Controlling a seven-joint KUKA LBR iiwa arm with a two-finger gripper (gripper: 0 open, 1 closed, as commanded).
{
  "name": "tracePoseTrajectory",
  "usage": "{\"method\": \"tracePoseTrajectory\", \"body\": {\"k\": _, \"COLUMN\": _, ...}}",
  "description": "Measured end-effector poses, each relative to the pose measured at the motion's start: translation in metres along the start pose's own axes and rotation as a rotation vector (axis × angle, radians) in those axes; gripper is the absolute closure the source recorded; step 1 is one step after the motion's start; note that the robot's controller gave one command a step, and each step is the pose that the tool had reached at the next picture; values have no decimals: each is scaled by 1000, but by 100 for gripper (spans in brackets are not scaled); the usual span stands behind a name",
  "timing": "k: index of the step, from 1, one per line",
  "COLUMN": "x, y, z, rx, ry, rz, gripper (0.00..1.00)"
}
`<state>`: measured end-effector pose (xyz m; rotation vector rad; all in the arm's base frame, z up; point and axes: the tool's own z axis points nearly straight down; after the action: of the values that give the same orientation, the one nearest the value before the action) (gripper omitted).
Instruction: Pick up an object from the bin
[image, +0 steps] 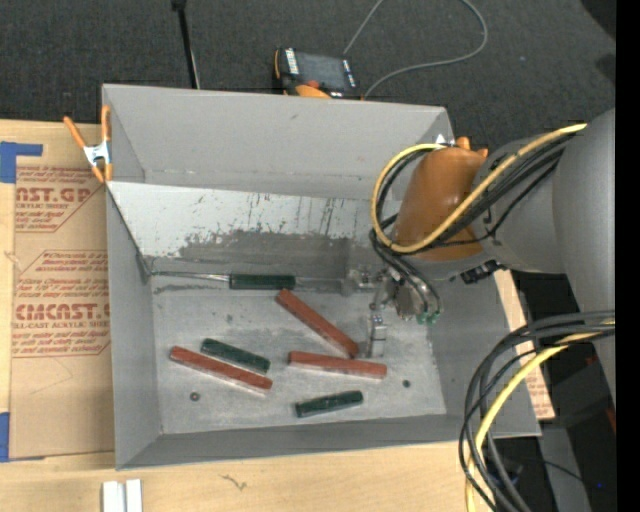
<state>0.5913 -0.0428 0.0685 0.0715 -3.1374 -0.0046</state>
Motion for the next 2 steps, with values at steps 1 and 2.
{"method": "tracePoseTrajectory", "body": {"k": 1, "x": 31, "y": 49, "z": -2, "rx": 2, "ry": -4, "rz": 65, "gripper": 0}}
{"method": "tracePoseTrajectory", "body": {"k": 2, "x": 63, "y": 113, "z": -1, "rx": 1, "ry": -4, "rz": -70, "gripper": 0}}
